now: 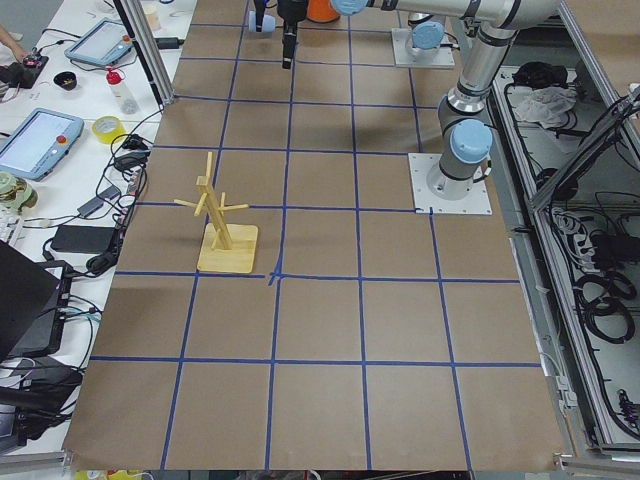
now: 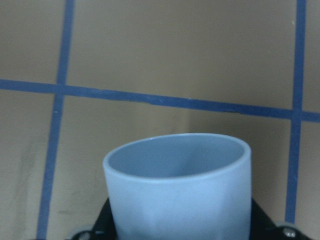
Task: Flip cup
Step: 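Carry the cup with the right gripper toward the table center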
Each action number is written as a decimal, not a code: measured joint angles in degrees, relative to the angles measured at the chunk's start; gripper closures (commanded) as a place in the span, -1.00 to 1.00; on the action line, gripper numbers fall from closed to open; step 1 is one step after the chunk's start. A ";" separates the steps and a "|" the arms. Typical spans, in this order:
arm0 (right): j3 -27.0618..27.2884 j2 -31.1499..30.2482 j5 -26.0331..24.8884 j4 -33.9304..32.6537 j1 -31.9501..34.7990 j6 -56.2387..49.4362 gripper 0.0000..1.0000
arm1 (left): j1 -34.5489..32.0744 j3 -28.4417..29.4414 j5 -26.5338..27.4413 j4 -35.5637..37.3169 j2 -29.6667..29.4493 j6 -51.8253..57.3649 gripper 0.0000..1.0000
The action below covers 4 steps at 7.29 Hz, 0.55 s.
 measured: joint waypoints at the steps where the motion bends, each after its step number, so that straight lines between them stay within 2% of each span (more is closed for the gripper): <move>1: -0.72 -0.41 0.89 0.06 3.57 -3.17 0.47 | 0.00 0.00 0.03 0.00 0.02 0.02 -1.00; 4: -2.65 -0.22 0.89 0.09 15.60 -15.77 0.44 | 0.01 0.01 0.24 0.00 0.14 0.37 -1.00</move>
